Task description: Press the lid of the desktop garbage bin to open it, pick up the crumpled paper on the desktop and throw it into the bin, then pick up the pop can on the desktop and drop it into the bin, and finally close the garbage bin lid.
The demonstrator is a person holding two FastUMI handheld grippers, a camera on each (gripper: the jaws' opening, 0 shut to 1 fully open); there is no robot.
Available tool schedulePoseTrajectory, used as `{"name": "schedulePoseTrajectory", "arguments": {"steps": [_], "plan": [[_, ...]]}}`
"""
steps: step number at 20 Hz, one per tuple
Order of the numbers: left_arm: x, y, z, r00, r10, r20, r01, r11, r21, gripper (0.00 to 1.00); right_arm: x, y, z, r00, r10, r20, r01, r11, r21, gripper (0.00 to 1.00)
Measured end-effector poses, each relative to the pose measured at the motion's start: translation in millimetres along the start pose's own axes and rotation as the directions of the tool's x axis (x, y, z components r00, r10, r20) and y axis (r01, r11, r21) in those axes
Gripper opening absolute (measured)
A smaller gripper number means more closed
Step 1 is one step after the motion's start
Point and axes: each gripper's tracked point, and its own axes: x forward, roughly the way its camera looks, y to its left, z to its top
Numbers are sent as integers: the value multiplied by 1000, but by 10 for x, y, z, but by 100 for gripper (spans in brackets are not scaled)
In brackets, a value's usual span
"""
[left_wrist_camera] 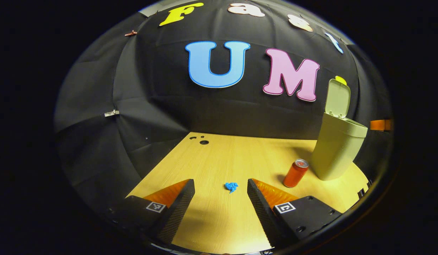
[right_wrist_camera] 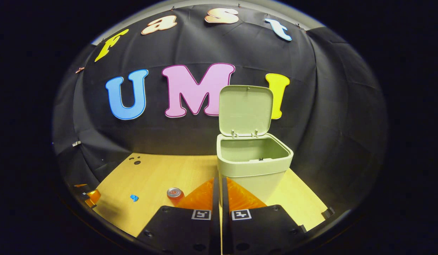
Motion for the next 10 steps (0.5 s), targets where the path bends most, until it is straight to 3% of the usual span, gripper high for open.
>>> {"name": "schedulePoseTrajectory", "arguments": {"steps": [4, 5, 6, 7, 9, 10], "plan": [[331, 40, -123, 998, 17, -52, -19, 999, -32, 96, -1, 17, -185, 998, 25, -50, -26, 999, -21, 39], [415, 22, -158, 998, 19, -59, -21, 999, -43, 96, 6, 33, -208, 998, 34, -50, -35, 999, -13, 62], [485, -9, -168, 998, 17, -69, -20, 999, -46, 96, 2, 44, -225, 998, 42, -52, -42, 999, -8, 67], [577, -33, -199, 997, 19, -78, -23, 999, -41, 96, 10, 56, -255, 997, 48, -56, -49, 999, -8, 85], [718, -110, -254, 995, 13, -95, -15, 1000, -25, 96, 27, 32, -317, 997, 47, -67, -48, 999, -22, 100], [775, -151, -261, 995, 7, -103, -9, 1000, -20, 96, 49, 32, -345, 996, 51, -73, -52, 998, -25, 100]]}}
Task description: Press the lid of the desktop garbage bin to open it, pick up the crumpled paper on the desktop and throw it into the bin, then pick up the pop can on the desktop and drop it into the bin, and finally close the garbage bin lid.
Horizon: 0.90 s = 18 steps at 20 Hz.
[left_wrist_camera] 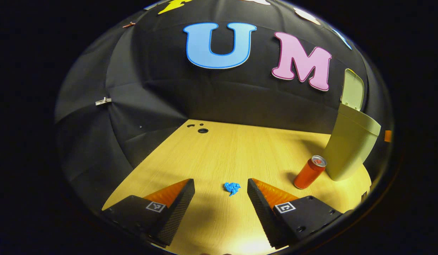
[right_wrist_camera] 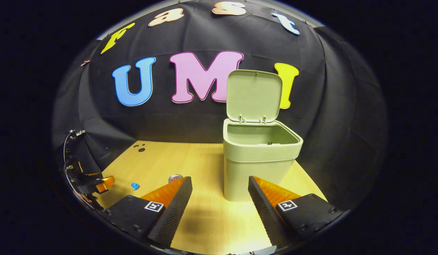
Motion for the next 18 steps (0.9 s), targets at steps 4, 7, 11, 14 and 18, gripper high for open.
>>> {"name": "schedulePoseTrajectory", "arguments": {"steps": [4, 7, 11, 14, 18], "plan": [[320, -125, -142, 999, -13, -47, 13, 1000, 9, 96, 65, 11, -111, 999, 19, -37, -19, 1000, 10, 99], [571, -199, -276, 997, -6, -83, 8, 1000, 26, 96, 83, 51, -210, 997, 44, -69, -44, 999, -4, 99], [890, -212, -503, 989, 14, -147, -6, 998, 57, 96, 65, 104, -363, 991, 76, -114, -79, 997, -23, 99], [1046, -211, -680, 980, 31, -195, -14, 996, 91, 96, 53, 113, -431, 985, 102, -137, -109, 993, -42, 99], [1184, -283, -785, 974, 28, -225, -5, 995, 101, 96, 54, 137, -584, 975, 134, -180, -145, 988, -48, 100]]}}
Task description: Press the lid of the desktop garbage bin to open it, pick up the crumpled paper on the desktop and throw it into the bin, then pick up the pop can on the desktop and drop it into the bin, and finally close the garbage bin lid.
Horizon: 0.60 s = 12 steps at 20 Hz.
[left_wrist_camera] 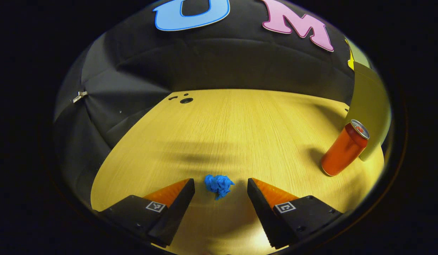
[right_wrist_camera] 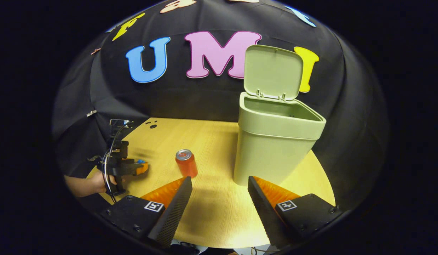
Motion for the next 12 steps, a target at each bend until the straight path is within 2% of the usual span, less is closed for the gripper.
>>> {"name": "schedulePoseTrajectory", "arguments": {"steps": [5, 7, 8, 9, 11, 12], "plan": [[105, -81, -43, 1000, -18, -8, 18, 999, -28, 95, 53, -45, -110, 999, 23, -36, -23, 1000, 5, 100], [101, -94, -24, 1000, -21, -3, 21, 999, -24, 90, 62, -93, -130, 999, 22, -39, -21, 1000, 19, 99], [101, -116, -16, 1000, -25, -7, 25, 1000, -18, 80, 74, -116, -141, 999, 22, -39, -21, 999, 26, 99], [141, -126, -18, 999, -31, -8, 31, 999, -9, 79, 81, -138, -155, 999, 21, -43, -20, 999, 34, 100], [145, -193, -26, 999, -44, -15, 44, 999, 15, 64, 99, -168, -160, 999, 24, -44, -22, 998, 51, 100], [136, -197, -23, 999, -39, -17, 40, 999, 24, 48, 96, -185, -155, 999, 25, -42, -23, 998, 57, 99]]}}
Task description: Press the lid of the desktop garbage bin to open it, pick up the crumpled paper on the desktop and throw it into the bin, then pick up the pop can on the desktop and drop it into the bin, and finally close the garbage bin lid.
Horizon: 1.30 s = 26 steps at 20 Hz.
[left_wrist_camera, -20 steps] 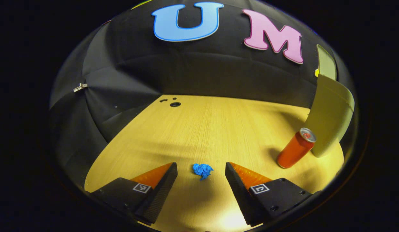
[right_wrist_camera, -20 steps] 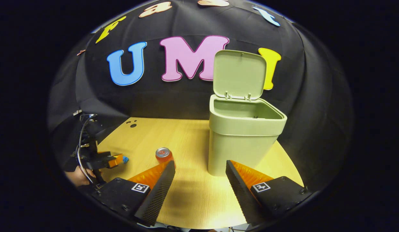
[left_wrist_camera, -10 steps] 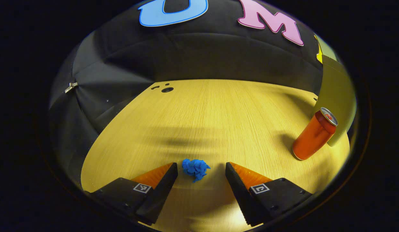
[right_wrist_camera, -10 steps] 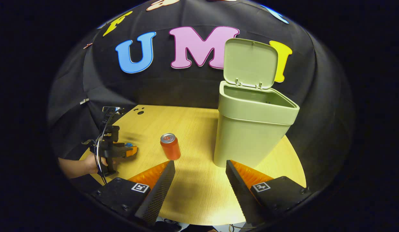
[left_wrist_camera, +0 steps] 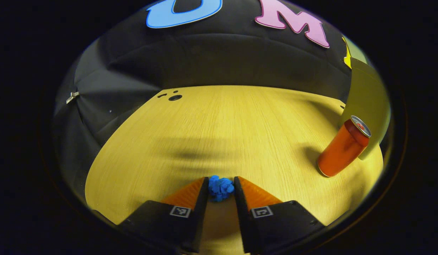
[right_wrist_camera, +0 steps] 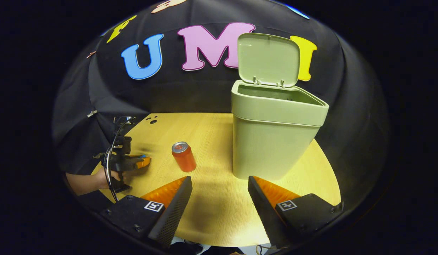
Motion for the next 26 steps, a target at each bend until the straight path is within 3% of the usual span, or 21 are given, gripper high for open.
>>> {"name": "schedulePoseTrajectory", "arguments": {"steps": [1, 4, 5, 6, 13, 14, 15, 17, 18, 21, 22, 26], "plan": [[-3, -19, 14, 1000, 6, 2, -6, 1000, 4, 41, 18, -16, 0, 1000, 0, 0, 0, 1000, 1, 99], [-64, -116, 78, 1000, -10, 22, 11, 1000, -20, 40, 36, -73, 27, 1000, -6, 8, 6, 1000, -13, 100], [-114, -139, 150, 999, -6, 39, 7, 1000, -17, 32, 44, -87, 37, 1000, -5, 12, 6, 1000, -16, 99], [-166, -154, 246, 998, -6, 64, 7, 1000, -8, 36, 61, -94, 28, 1000, -3, 13, 3, 1000, -13, 99], [-909, -426, 1045, 971, -65, 230, 46, 995, 85, 36, 97, -102, 191, 997, 29, 69, -31, 999, 21, 100], [-1027, -495, 1169, 965, -78, 251, 57, 994, 91, 39, 101, -102, 215, 996, 35, 77, -37, 999, 25, 100], [-1136, -559, 1281, 959, -90, 269, 66, 993, 97, 36, 101, -108, 238, 996, 41, 84, -43, 999, 27, 100], [-1331, -723, 1531, 942, -121, 314, 92, 990, 106, 40, 88, -142, 305, 993, 47, 107, -51, 998, 28, 100], [-1438, -848, 1665, 932, -145, 333, 114, 987, 111, 36, 76, -170, 342, 992, 49, 120, -53, 998, 29, 100], [-1705, -1249, 2033, 893, -222, 392, 177, 973, 148, 36, 30, -280, 436, 987, 47, 155, -52, 998, 27, 100], [-1779, -1409, 2150, 878, -251, 408, 198, 966, 168, 31, 13, -319, 464, 985, 47, 167, -52, 998, 28, 100], [-1919, -2060, 2459, 820, -369, 437, 292, 927, 236, 36, -28, -537, 519, 980, 32, 194, -40, 998, 39, 100]]}}
